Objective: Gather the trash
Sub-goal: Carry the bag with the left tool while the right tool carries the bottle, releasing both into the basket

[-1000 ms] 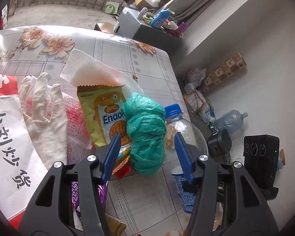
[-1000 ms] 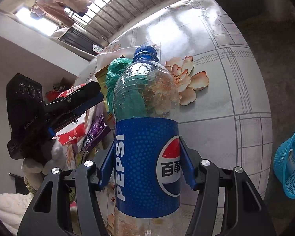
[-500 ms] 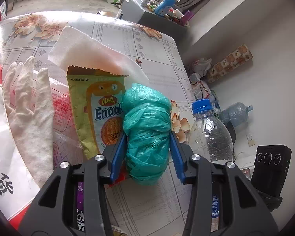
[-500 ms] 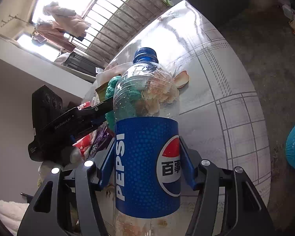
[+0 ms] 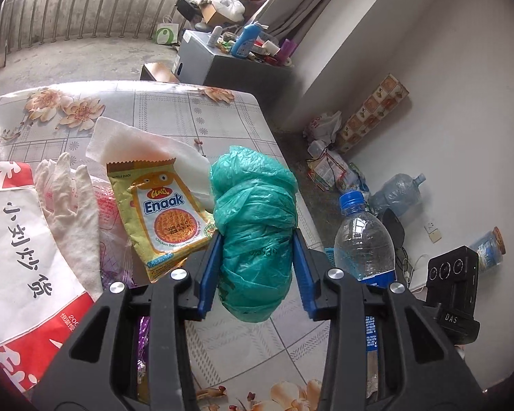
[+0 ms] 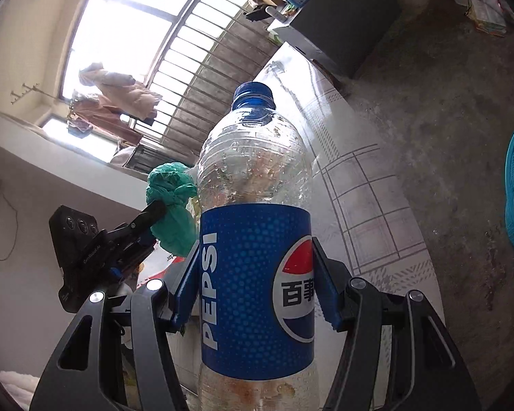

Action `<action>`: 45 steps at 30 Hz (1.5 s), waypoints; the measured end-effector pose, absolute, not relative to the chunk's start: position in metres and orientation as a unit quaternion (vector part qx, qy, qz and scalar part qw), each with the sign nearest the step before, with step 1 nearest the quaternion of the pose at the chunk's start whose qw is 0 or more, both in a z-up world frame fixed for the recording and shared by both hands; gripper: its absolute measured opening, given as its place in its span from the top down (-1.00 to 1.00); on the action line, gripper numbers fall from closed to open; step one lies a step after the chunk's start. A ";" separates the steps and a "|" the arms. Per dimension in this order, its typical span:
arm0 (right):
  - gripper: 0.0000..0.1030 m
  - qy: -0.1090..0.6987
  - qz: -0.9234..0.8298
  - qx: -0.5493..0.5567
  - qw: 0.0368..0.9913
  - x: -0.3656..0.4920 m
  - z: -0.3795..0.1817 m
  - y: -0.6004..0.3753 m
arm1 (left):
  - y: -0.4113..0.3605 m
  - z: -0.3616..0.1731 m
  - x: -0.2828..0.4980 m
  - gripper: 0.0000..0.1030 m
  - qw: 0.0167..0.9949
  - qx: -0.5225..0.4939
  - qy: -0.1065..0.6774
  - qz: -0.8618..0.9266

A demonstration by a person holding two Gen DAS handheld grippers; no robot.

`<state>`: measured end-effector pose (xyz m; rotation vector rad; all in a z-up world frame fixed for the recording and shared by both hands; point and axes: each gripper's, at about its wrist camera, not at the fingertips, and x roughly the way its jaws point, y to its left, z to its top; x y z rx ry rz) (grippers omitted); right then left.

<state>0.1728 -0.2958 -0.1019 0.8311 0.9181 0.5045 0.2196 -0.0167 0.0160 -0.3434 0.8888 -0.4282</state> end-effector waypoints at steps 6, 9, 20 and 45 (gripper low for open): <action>-0.12 0.355 0.188 0.433 0.807 0.128 -0.086 -0.355 | -0.068 0.047 0.204 0.28 0.862 -0.131 0.413 -0.262; -0.12 0.324 0.136 0.459 0.816 0.102 -0.089 -0.398 | -0.114 0.049 0.203 0.28 0.843 -0.112 0.427 -0.307; -0.13 0.315 -0.035 0.602 0.733 0.051 -0.200 -0.519 | -0.315 -0.036 0.229 0.27 0.731 0.013 0.554 -0.398; -0.39 0.347 -0.165 0.510 0.770 0.060 -0.219 -0.557 | -0.334 -0.019 0.227 -0.47 0.772 0.025 0.450 -0.448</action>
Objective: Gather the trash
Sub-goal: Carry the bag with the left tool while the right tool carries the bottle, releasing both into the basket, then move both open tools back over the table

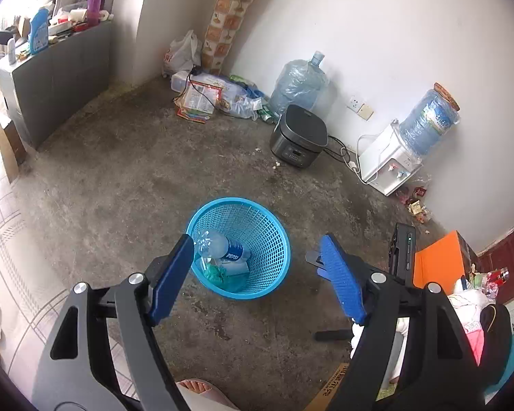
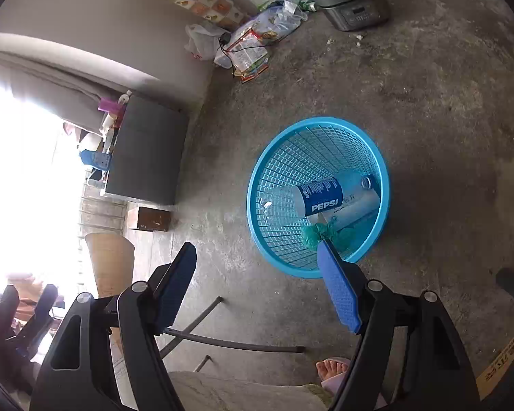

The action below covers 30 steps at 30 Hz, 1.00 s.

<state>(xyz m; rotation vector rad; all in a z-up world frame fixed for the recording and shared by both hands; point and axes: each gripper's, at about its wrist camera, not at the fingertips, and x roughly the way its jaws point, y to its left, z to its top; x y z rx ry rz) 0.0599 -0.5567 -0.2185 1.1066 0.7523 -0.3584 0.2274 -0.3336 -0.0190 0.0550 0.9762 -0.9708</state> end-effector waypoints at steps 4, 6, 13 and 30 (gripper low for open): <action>-0.39 0.337 -0.168 0.410 0.830 0.058 -0.161 -0.522 | -0.290 0.021 0.205 -0.63 0.807 0.013 0.399 -0.436; -0.50 0.327 -0.171 0.354 0.859 0.059 -0.129 -0.498 | -0.267 0.039 0.195 -0.63 0.824 0.009 0.383 -0.417; -0.71 0.299 -0.100 0.237 0.919 0.068 -0.061 -0.418 | -0.161 0.069 0.170 -0.63 0.873 -0.032 0.337 -0.351; -0.36 0.411 0.178 0.264 0.854 0.177 -0.049 -0.250 | 0.037 0.005 0.218 -0.16 0.873 -0.201 0.419 -0.145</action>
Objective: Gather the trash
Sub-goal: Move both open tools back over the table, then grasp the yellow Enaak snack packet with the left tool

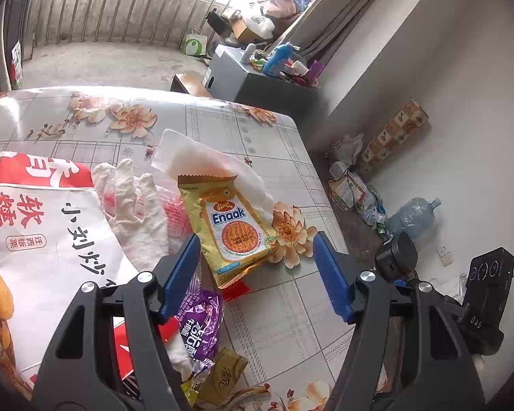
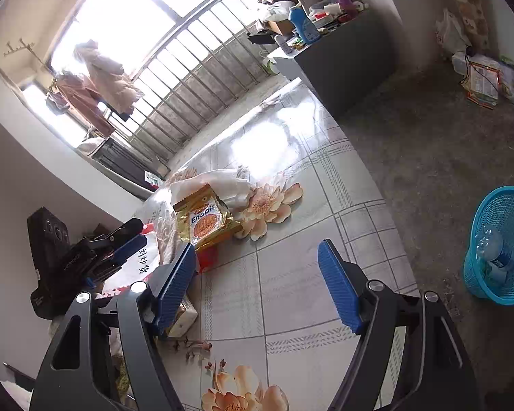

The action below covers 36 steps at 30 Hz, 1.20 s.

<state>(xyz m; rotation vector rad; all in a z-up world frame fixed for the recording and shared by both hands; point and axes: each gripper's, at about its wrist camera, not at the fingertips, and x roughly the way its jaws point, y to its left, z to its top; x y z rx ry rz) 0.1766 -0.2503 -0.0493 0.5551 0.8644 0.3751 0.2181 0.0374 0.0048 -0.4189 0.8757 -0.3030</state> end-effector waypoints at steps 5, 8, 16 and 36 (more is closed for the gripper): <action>-0.14 0.449 0.210 0.255 0.830 0.224 -0.061 -0.208 | 0.056 -0.028 0.232 0.14 0.847 -0.242 0.452 -0.139; 0.03 0.471 0.216 0.245 0.819 0.251 -0.073 -0.185 | 0.063 -0.039 0.236 0.24 0.837 -0.262 0.460 -0.140; 0.46 0.528 0.225 0.222 0.789 0.290 -0.107 -0.146 | 0.073 -0.058 0.246 0.27 0.822 -0.290 0.465 -0.153; 0.28 0.503 0.224 0.253 0.796 0.302 -0.092 -0.174 | 0.093 -0.049 0.231 0.96 0.850 -0.289 0.416 -0.146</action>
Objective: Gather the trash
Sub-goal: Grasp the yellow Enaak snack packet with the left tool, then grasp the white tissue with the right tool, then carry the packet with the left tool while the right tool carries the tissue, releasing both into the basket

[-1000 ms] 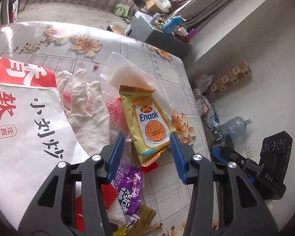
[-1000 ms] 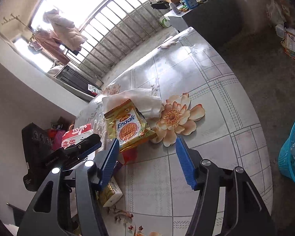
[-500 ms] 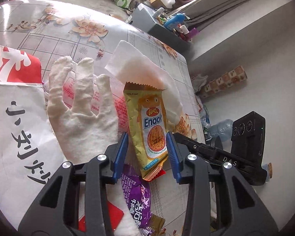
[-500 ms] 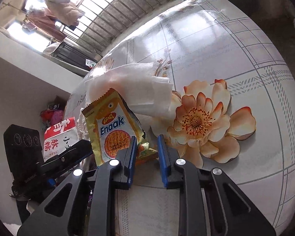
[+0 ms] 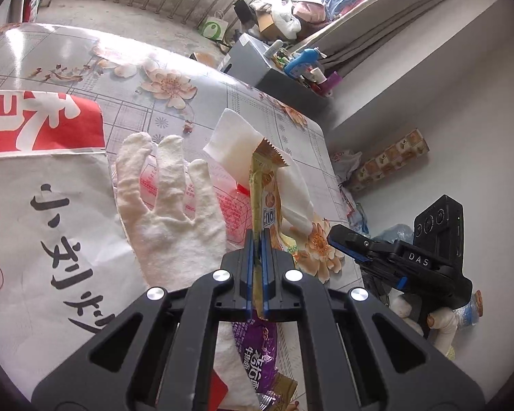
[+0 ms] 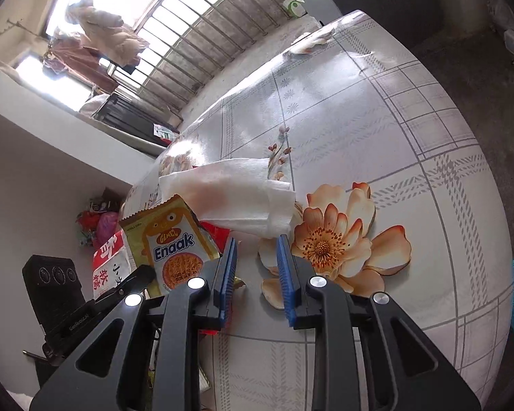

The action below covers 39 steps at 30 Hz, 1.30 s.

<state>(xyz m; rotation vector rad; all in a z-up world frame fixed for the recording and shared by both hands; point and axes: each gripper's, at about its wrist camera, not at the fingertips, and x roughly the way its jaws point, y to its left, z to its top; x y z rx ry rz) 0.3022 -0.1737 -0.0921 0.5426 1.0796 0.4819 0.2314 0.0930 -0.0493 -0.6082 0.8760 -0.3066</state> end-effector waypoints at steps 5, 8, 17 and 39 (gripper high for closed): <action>0.12 0.507 0.179 0.228 0.812 0.326 -0.095 -0.169 | 0.093 -0.051 0.233 0.96 0.849 -0.290 0.419 -0.141; 0.12 0.514 0.172 0.174 0.822 0.335 -0.097 -0.150 | 0.094 -0.051 0.231 0.96 0.850 -0.288 0.418 -0.140; 0.94 0.491 0.159 0.142 0.845 0.320 -0.082 -0.146 | 0.089 -0.045 0.230 0.96 0.856 -0.281 0.407 -0.146; 0.91 0.484 0.068 0.253 0.835 0.093 -0.087 -0.251 | -0.031 -0.057 0.179 1.00 0.800 -0.199 0.477 -0.306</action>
